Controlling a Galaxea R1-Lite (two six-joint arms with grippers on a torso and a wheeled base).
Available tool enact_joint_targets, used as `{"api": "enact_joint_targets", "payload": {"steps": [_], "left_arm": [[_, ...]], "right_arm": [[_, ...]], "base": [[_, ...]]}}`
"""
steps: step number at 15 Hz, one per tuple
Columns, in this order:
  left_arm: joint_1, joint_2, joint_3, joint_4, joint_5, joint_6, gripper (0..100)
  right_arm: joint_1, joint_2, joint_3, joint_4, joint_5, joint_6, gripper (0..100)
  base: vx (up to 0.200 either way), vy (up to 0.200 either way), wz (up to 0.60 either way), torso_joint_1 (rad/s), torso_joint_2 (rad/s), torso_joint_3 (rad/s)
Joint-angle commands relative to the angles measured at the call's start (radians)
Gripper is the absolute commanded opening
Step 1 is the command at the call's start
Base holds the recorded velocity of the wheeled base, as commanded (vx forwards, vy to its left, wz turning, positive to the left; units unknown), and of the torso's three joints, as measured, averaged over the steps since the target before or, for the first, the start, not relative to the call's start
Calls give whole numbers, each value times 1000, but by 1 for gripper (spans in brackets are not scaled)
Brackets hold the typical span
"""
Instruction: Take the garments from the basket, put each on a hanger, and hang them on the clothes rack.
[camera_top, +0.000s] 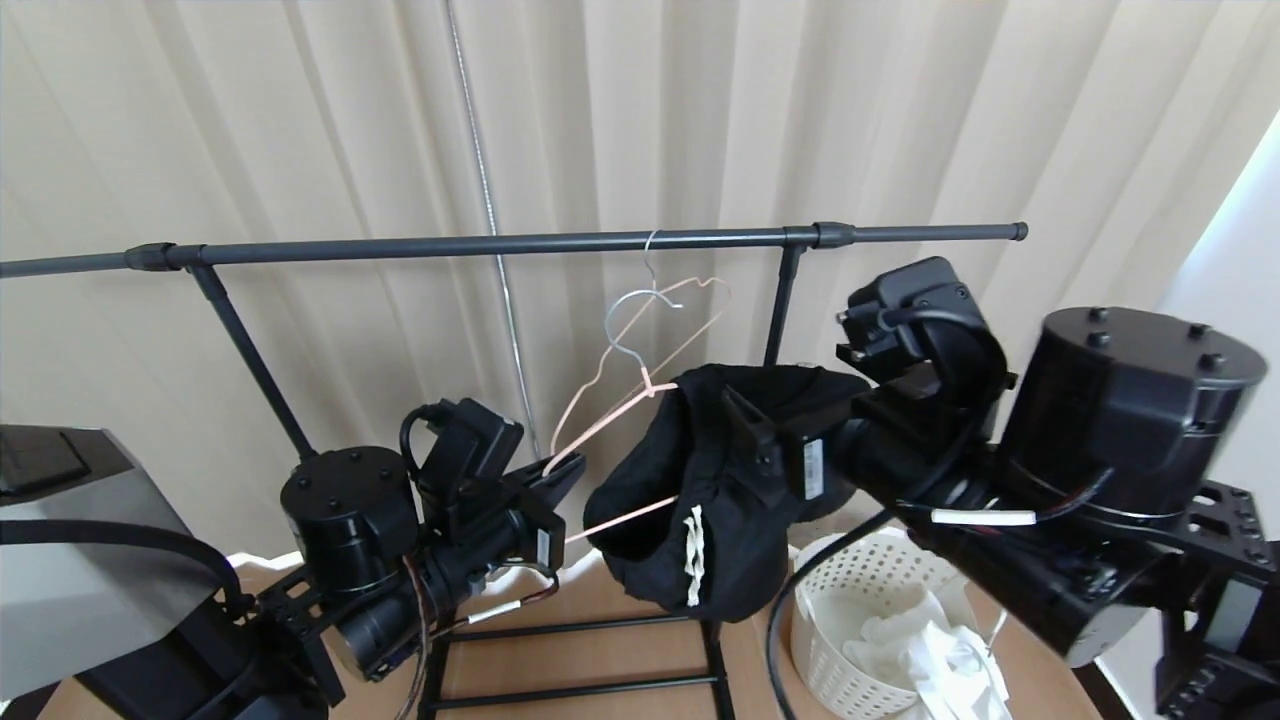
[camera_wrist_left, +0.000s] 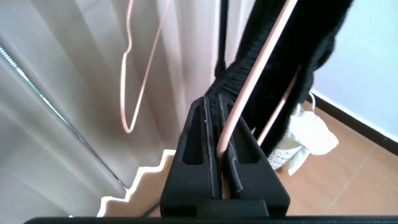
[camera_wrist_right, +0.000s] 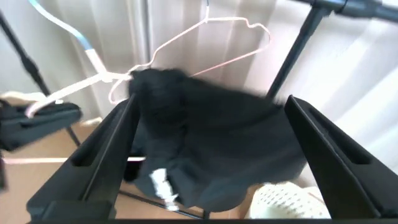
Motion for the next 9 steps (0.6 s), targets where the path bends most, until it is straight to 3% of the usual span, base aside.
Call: {"api": "enact_joint_targets", "payload": {"steps": [1, 2, 3, 4, 6, 8, 9], "left_arm": [[12, -30, 27, 0, -19, 9, 0], [16, -30, 49, 0, -62, 29, 0], [16, -30, 64, 0, -82, 49, 0], [18, -30, 73, 0, -89, 58, 0], [22, -38, 113, 0, -141, 104, 0], [22, -44, 141, 0, -194, 128, 0], [19, -47, 147, -2, -200, 131, 0]], "right_arm": [[-115, -168, 52, 120, 147, -64, 100], [-192, -257, -2, 351, 345, -129, 100], [-244, -292, -68, 528, 464, -167, 100], [-267, -301, -103, 610, 515, -184, 100], [-384, -265, -299, 1006, 809, -387, 100], [-447, -136, -483, 1257, 955, -543, 100], [-450, -76, -545, 1358, 974, -629, 100]], "base": [[0, 0, 0, 0, 0, 0], [0, 0, 0, 0, 0, 0], [0, 0, 0, 0, 0, 0], [0, 0, 0, 0, 0, 0], [0, 0, 0, 0, 0, 0], [0, 0, 0, 0, 0, 0], [0, 0, 0, 0, 0, 0]]}}
